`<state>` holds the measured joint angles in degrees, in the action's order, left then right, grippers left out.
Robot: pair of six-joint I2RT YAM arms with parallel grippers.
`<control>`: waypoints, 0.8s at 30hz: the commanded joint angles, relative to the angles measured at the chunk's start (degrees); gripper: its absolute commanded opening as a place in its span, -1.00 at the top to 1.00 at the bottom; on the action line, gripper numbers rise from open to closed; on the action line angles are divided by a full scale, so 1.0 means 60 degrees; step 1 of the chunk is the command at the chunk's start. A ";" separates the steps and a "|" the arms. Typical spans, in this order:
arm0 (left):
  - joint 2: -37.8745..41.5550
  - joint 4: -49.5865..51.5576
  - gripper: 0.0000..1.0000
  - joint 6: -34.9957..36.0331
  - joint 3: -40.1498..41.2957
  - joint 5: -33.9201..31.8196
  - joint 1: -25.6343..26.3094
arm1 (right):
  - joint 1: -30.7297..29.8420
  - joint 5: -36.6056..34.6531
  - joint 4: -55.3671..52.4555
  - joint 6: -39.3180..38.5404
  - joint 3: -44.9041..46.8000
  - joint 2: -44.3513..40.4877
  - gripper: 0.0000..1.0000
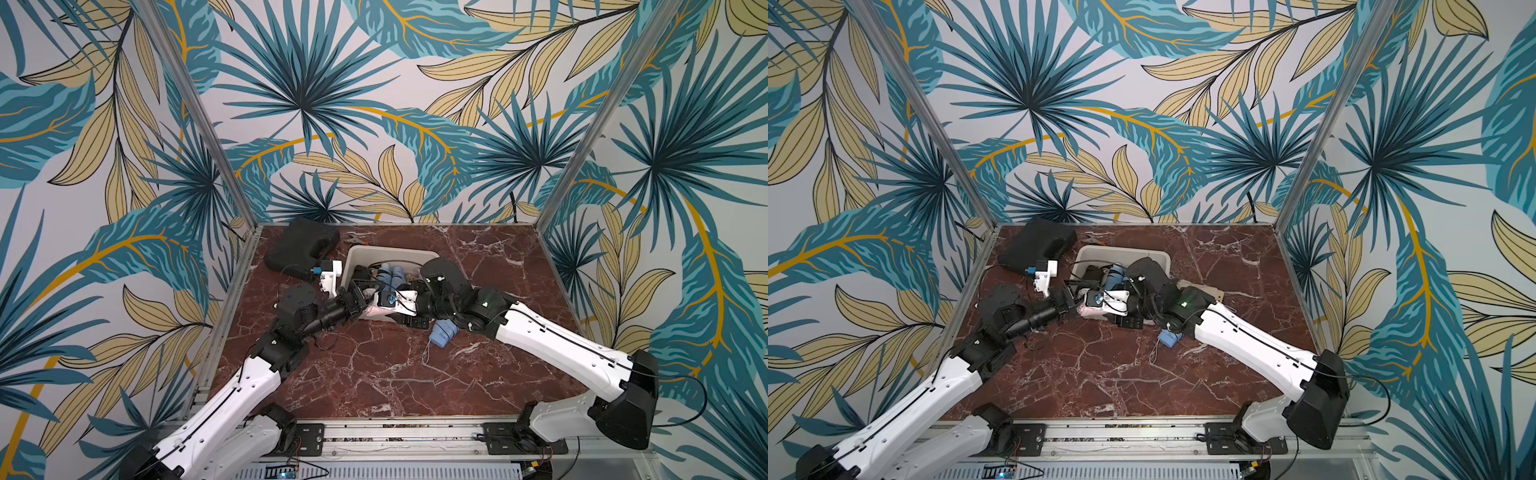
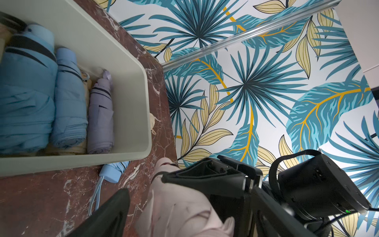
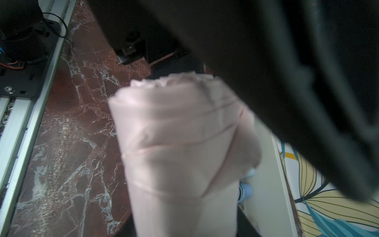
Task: Put the umbrella into the storage box
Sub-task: Pick up the umbrella from the center of the board.
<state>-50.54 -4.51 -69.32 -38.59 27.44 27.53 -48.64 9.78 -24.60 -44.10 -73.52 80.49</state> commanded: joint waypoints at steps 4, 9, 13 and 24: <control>0.0707 0.0417 -0.82 -0.0209 0.0432 -0.0339 -0.0046 | -0.0135 -0.0310 0.0644 -0.1506 -0.0303 0.0134 0.47; 0.0604 0.0233 -0.81 -0.0136 0.0434 -0.0242 -0.0047 | -0.0175 -0.0540 0.0619 -0.2176 -0.0227 0.0190 0.47; 0.0656 0.0143 -0.85 -0.0087 0.0367 -0.0319 -0.0047 | -0.0177 -0.0778 0.0867 -0.2632 0.0011 0.0102 0.48; 0.0971 0.0555 -0.98 0.0230 0.0264 -0.0324 -0.0048 | -0.0173 -0.0648 0.1266 -0.2940 0.0607 -0.0339 0.49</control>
<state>-45.58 -1.85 -69.38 -36.56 25.28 27.53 -49.50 5.17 -21.21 -61.34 -70.76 81.21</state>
